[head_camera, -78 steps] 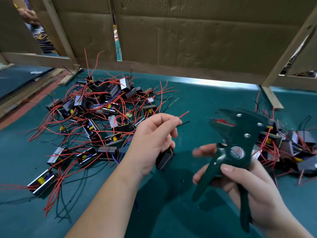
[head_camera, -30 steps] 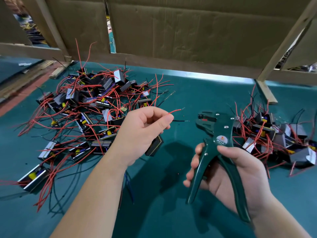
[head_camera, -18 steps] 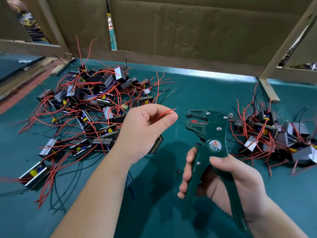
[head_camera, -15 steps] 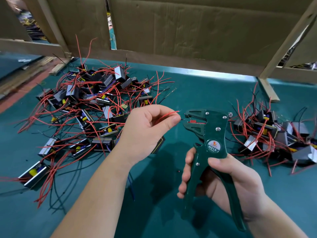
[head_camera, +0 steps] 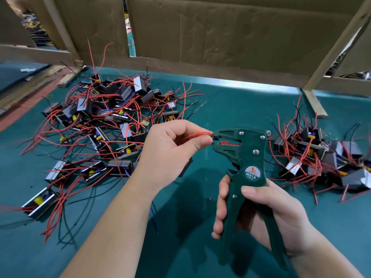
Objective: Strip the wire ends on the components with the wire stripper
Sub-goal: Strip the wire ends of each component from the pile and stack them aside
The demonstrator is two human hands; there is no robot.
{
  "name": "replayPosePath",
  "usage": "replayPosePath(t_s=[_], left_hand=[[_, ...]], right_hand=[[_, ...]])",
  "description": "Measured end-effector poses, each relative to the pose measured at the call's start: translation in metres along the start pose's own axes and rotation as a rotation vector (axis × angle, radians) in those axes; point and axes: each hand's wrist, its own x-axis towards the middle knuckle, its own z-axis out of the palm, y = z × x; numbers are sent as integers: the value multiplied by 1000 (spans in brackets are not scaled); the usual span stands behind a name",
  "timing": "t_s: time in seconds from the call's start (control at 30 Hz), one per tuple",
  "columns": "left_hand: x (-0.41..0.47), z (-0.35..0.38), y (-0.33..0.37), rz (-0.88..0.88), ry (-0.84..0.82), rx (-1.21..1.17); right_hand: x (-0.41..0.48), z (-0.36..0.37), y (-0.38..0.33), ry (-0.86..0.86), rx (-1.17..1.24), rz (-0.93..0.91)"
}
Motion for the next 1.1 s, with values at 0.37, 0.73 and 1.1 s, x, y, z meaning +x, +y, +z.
replayPosePath(t_s=[0.37,0.73,1.1], left_hand=[[1,-4,-3,-37,-36,6],[-3,3,-9,-342,-233,162],[1,17,-5,-496,79,-482]], right_hand=[[0,0,-1,22,-31,30],[6,4,0,316,35,23],[8,1,6,168,37,-81]])
